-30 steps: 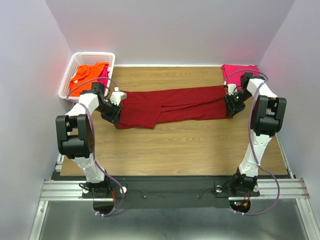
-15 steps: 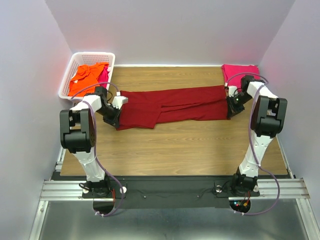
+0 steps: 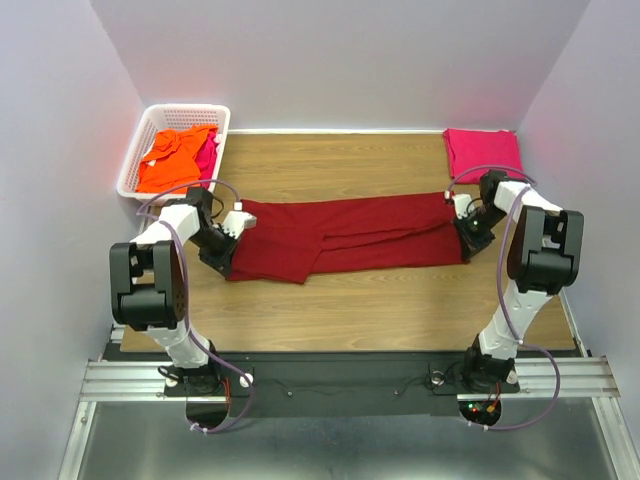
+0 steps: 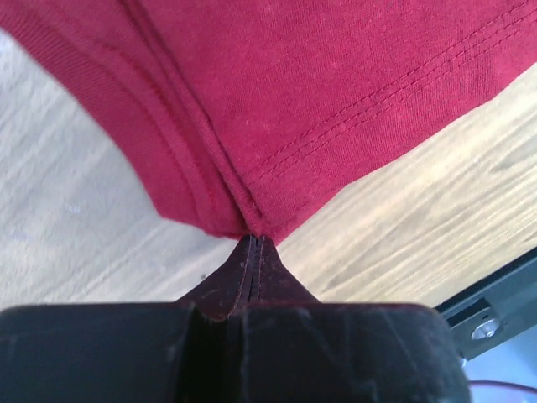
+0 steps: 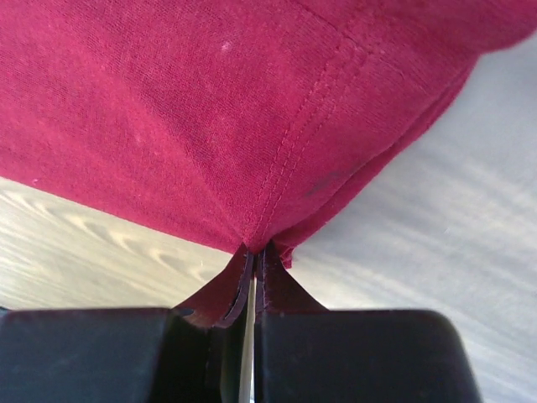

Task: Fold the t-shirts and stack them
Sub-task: Fold the tshirt

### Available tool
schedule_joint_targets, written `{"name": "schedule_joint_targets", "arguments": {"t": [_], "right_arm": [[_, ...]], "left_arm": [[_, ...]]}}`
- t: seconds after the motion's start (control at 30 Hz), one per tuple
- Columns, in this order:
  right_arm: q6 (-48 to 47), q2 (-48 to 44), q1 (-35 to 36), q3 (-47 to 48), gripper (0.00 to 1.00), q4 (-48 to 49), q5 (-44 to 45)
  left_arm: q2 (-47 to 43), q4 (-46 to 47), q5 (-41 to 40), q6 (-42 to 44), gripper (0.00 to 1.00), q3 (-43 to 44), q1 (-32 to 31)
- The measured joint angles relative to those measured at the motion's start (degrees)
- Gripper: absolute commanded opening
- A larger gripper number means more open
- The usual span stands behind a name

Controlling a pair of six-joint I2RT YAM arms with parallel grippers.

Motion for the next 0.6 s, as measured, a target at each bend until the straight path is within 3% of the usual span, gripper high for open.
{"name": "schedule_joint_targets", "arguments": {"t": [0.03, 0.07, 0.1, 0.2, 0.37, 0.5, 0.6], "right_arm": [[-0.6, -0.6, 0.0, -0.9, 0.01, -0.2, 0.6], [-1.1, -1.0, 0.0, -1.4, 0.14, -0.4, 1.0], [-1.7, -1.2, 0.0, -1.7, 0.28, -1.0, 1.3], [-3.5, -1.3, 0.0, -0.9, 0.61, -3.7, 1.2], [-6.8, -2.4, -0.1, 6.0, 0.62, -10.3, -4.3], [-6.6, -6.9, 1.8, 9.6, 0.59, -13.1, -11.7], [-3.5, -10.2, 7.9, 8.4, 0.56, -12.4, -15.0]], "left_arm": [[-0.5, -0.2, -0.2, 0.2, 0.0, -0.2, 0.0], [-1.0, -0.4, -0.3, 0.3, 0.05, -0.4, 0.0], [-1.7, -1.0, -0.5, 0.4, 0.23, -0.4, 0.0], [-3.2, -2.5, -0.6, 0.8, 0.41, -0.4, 0.0], [-7.9, -6.3, 0.7, 1.3, 0.52, 1.2, 0.0], [-11.5, -7.1, 3.8, 1.5, 0.53, 3.1, -0.1], [-12.9, -6.6, 5.4, 2.1, 0.53, 2.5, -0.4]]}}
